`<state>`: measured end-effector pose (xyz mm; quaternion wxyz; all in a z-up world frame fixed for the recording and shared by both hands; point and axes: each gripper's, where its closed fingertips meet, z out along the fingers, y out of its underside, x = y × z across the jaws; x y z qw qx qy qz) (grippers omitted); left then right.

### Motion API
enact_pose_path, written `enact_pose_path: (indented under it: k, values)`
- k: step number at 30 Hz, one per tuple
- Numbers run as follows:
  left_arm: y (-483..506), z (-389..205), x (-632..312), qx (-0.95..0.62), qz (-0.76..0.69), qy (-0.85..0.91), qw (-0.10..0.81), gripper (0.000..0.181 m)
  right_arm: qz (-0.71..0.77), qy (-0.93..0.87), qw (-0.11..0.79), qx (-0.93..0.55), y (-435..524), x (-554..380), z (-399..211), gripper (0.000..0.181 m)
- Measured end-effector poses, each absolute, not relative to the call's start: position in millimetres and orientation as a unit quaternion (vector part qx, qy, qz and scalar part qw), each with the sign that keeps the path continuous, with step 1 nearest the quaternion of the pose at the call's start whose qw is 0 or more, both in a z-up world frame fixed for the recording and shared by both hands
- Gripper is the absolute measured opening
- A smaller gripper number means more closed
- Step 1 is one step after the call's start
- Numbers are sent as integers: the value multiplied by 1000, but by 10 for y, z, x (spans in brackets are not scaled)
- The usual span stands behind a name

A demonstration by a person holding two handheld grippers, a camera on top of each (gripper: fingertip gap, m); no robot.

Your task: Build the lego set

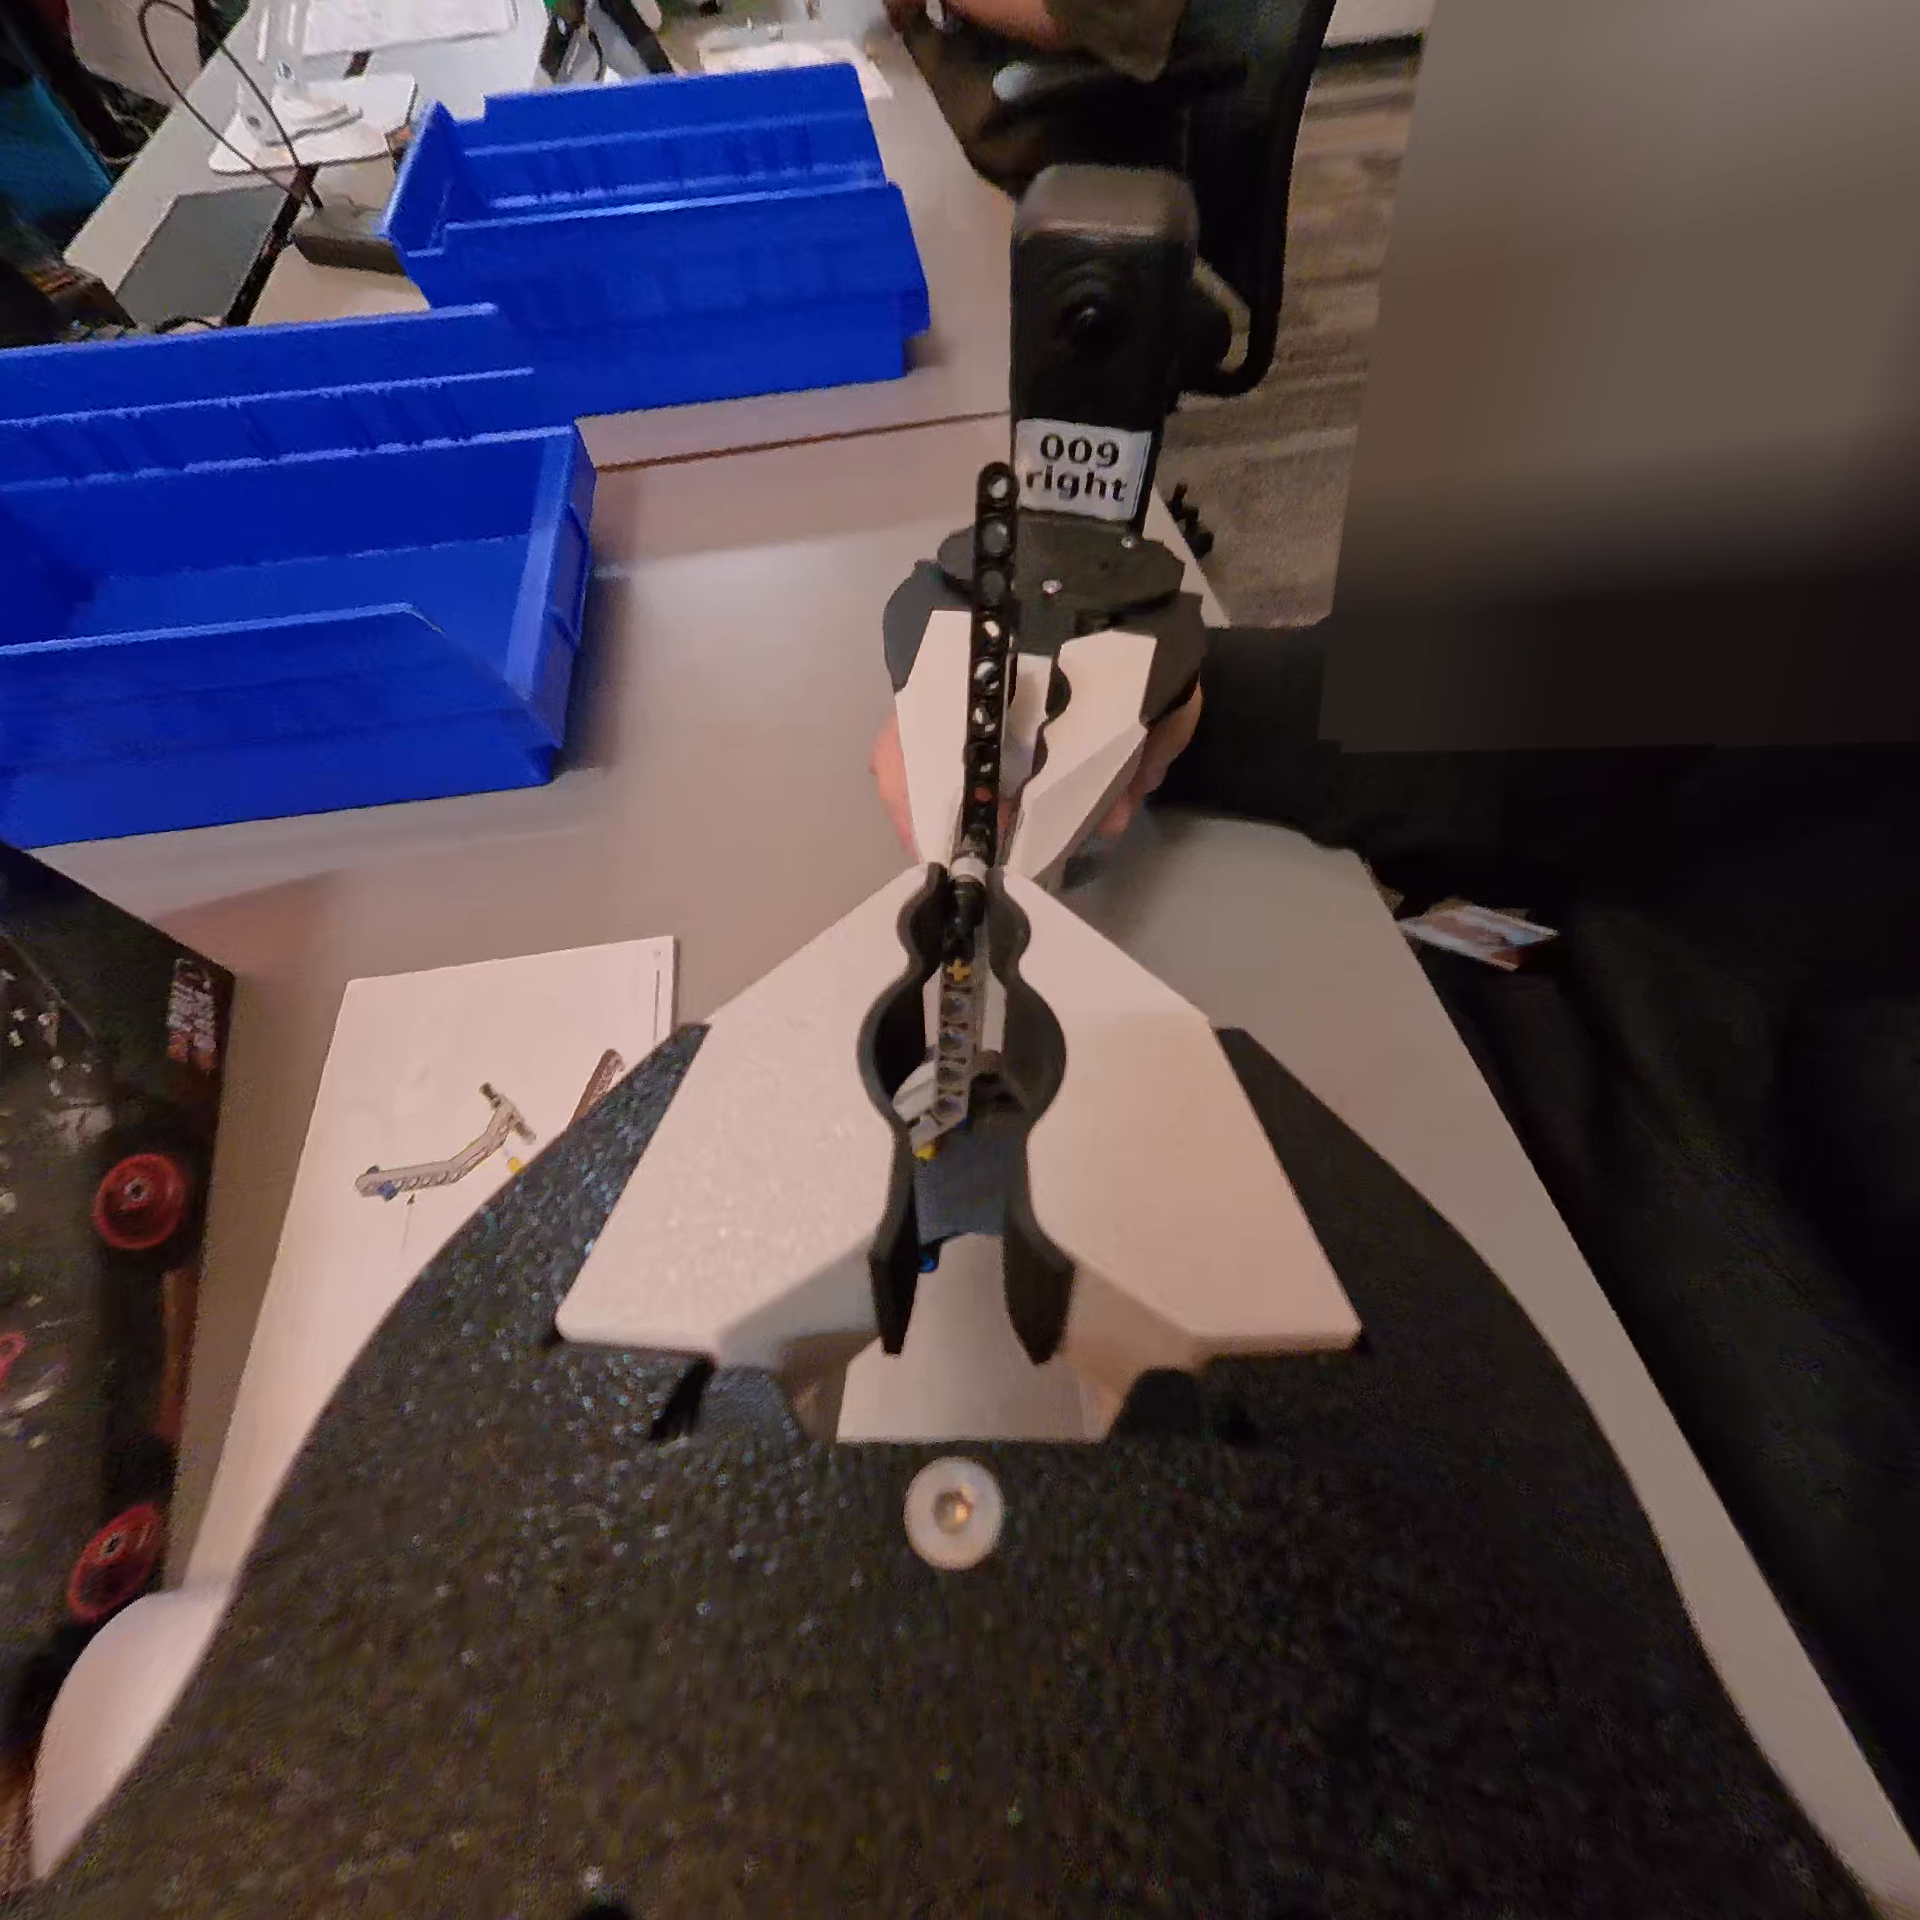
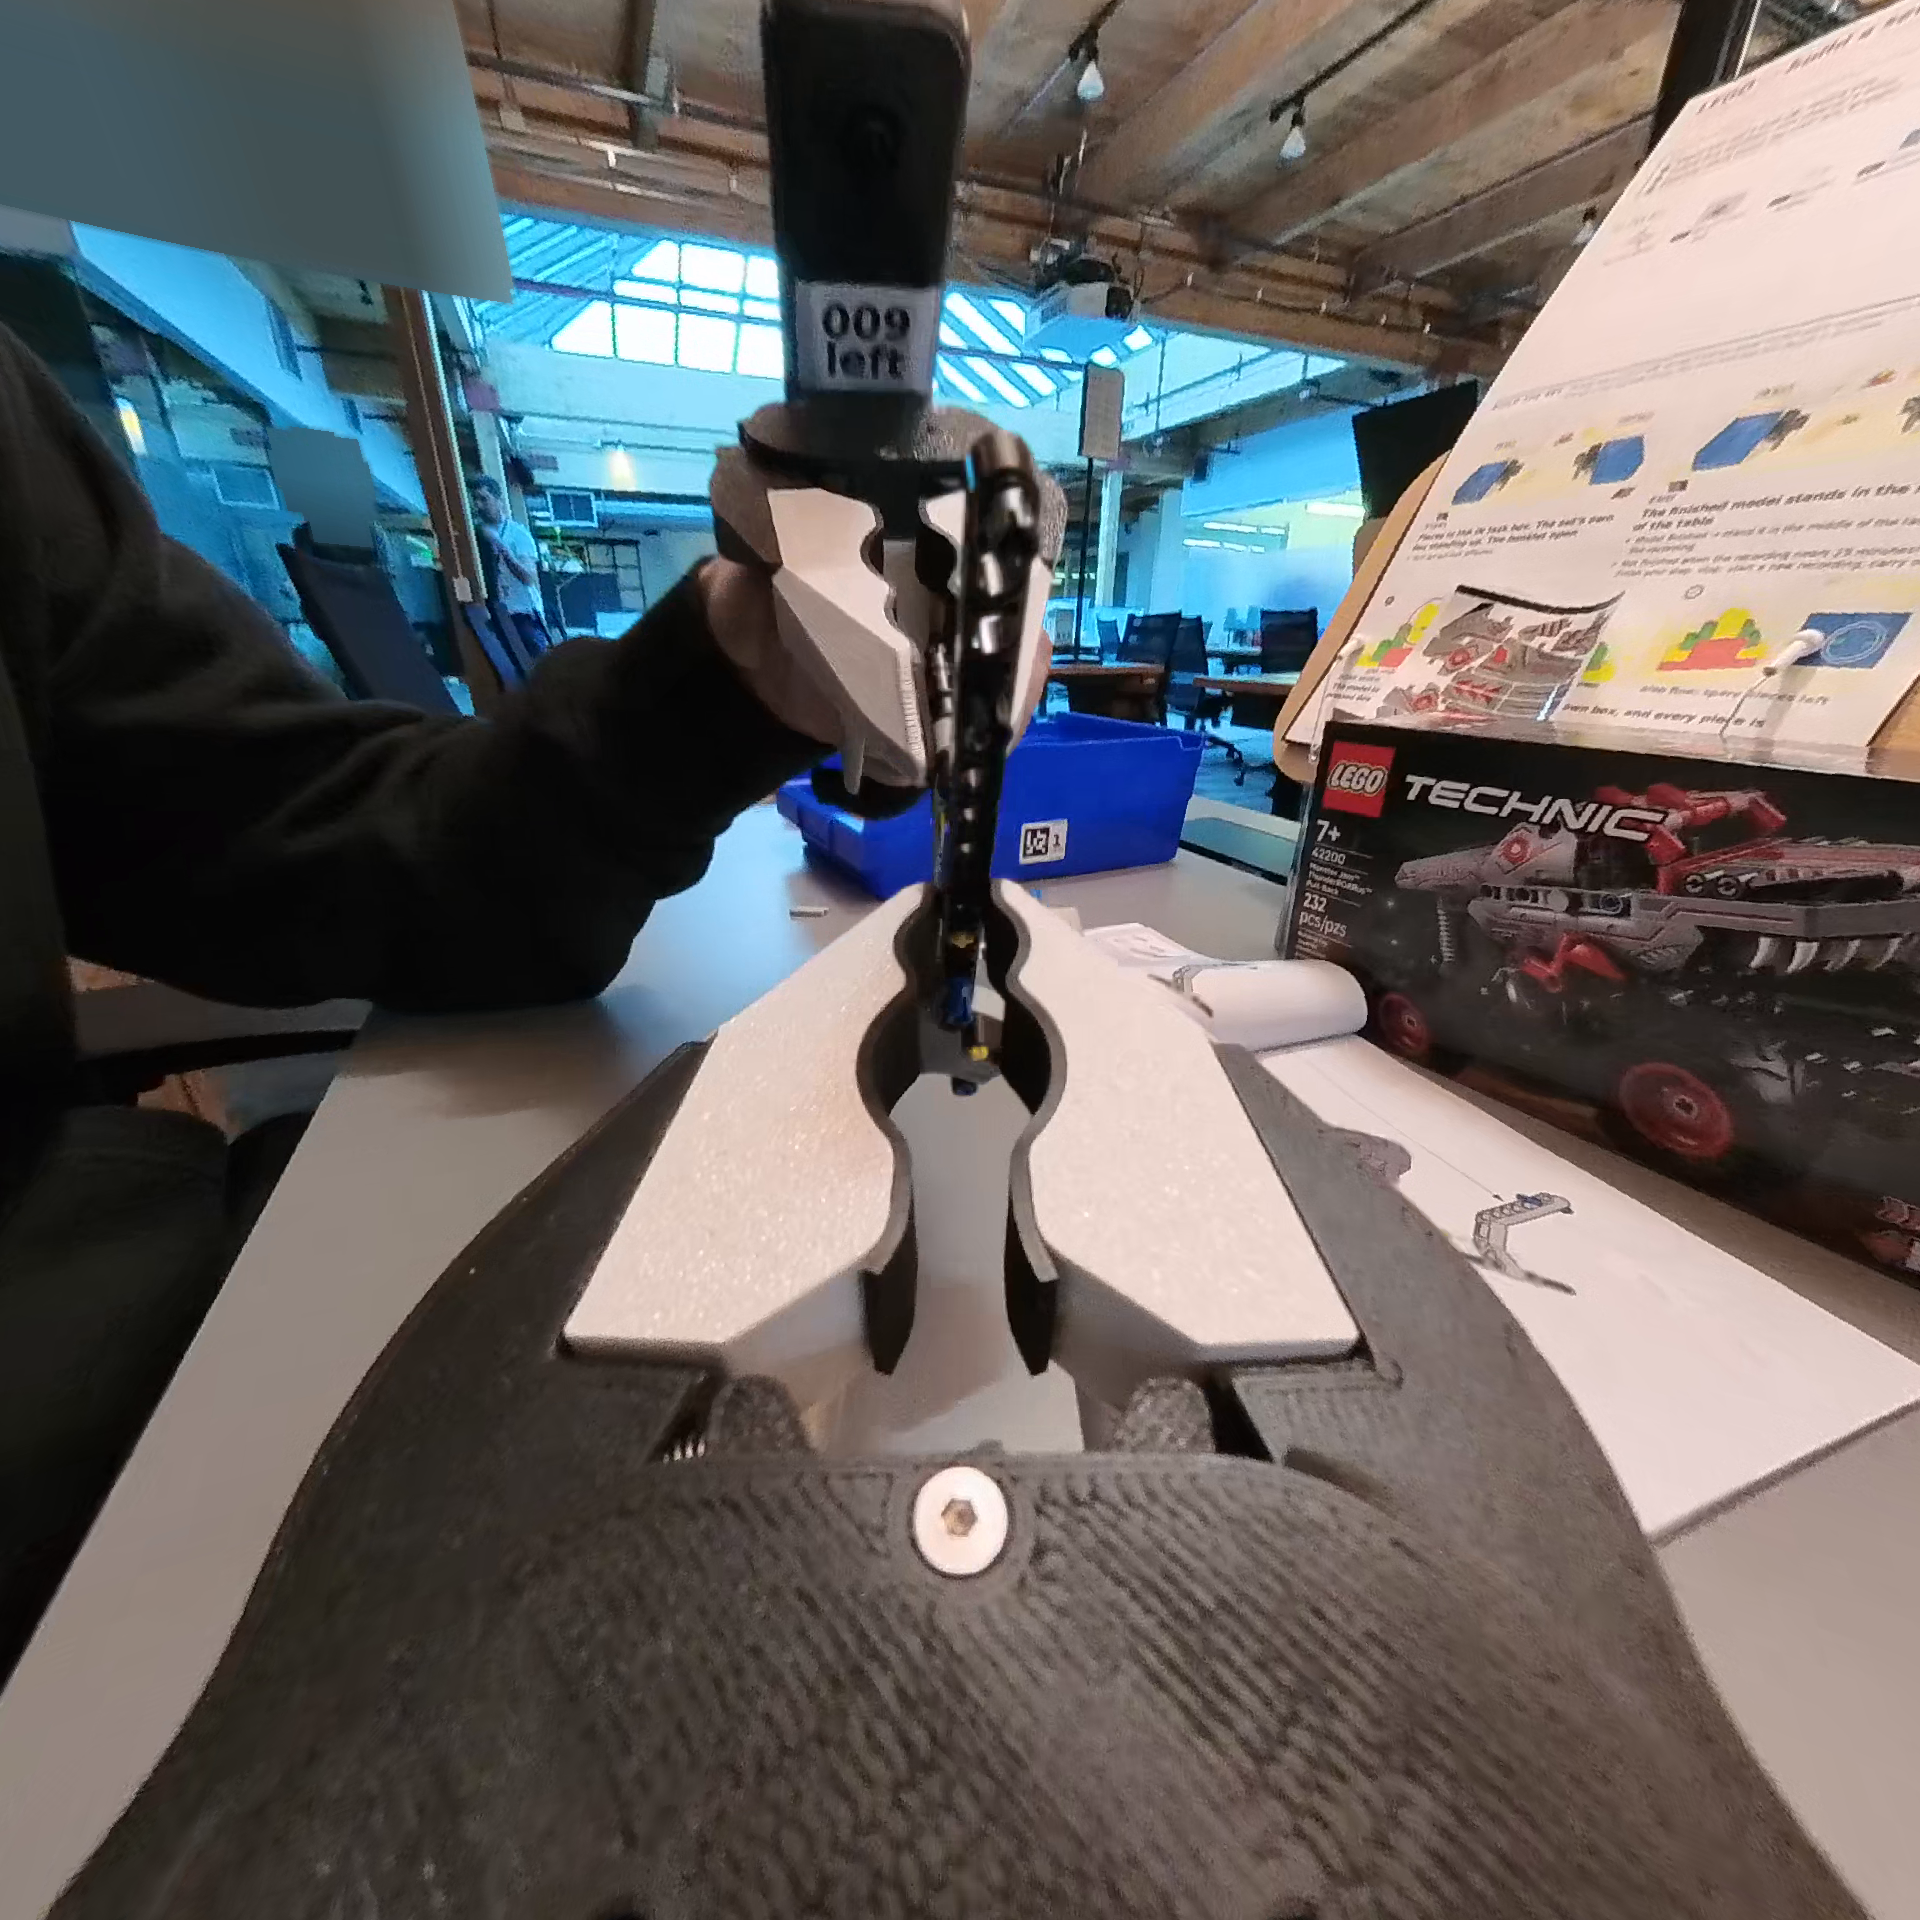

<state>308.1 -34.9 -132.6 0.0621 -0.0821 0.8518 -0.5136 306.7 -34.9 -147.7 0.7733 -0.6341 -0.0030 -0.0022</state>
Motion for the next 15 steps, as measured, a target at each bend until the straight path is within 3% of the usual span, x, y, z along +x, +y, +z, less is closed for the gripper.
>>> enact_pose_path:
  k: [1, 15]
  values:
    - [-358, -1306, 3088, -85, -524, 846, 58, 5, -6, -2, 779, -627, -364, 3074, -1455, 5]
    - [-519, -1123, 3171, -101, -602, 790, 59, 5, -17, 32, 840, -541, -563, 3189, -1170, 5]
